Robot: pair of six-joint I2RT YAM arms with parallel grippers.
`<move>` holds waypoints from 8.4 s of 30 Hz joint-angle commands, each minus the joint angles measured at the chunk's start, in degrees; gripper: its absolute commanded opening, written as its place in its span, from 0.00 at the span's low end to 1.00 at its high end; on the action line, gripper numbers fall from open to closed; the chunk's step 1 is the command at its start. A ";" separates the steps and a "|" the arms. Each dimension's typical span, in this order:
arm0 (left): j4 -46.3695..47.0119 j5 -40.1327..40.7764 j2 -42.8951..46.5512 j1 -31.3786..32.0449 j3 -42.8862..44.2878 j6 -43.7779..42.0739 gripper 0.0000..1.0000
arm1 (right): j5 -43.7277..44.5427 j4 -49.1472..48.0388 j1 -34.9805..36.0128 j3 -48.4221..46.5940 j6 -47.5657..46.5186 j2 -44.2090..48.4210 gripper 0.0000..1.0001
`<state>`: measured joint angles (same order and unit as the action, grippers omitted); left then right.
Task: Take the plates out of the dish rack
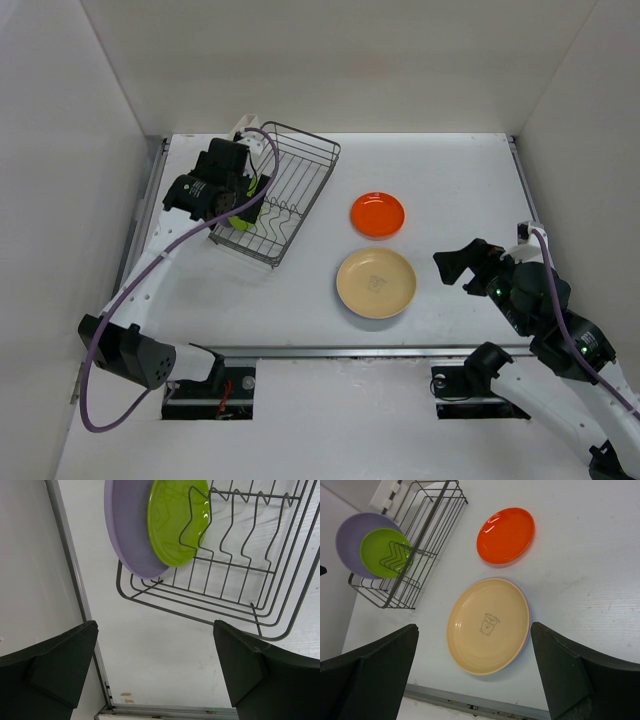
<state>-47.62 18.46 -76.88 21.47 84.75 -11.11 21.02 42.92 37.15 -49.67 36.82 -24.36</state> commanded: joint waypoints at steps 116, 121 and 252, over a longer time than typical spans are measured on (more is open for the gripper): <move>-11.97 0.01 -21.83 -3.98 30.91 -3.39 0.00 | -1.06 -2.75 -0.14 0.63 -1.57 0.37 1.00; -13.02 -3.77 -18.66 -3.38 30.91 -3.91 0.00 | -1.59 -2.75 -0.14 0.63 -1.57 0.37 1.00; -3.02 5.18 -38.43 -10.58 29.42 -7.43 0.23 | 4.38 -16.02 0.91 15.74 22.33 -38.31 0.54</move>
<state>-52.23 22.98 -116.51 10.74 112.20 -18.81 23.64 27.75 37.28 -33.89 59.16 -65.54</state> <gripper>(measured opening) 0.258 0.536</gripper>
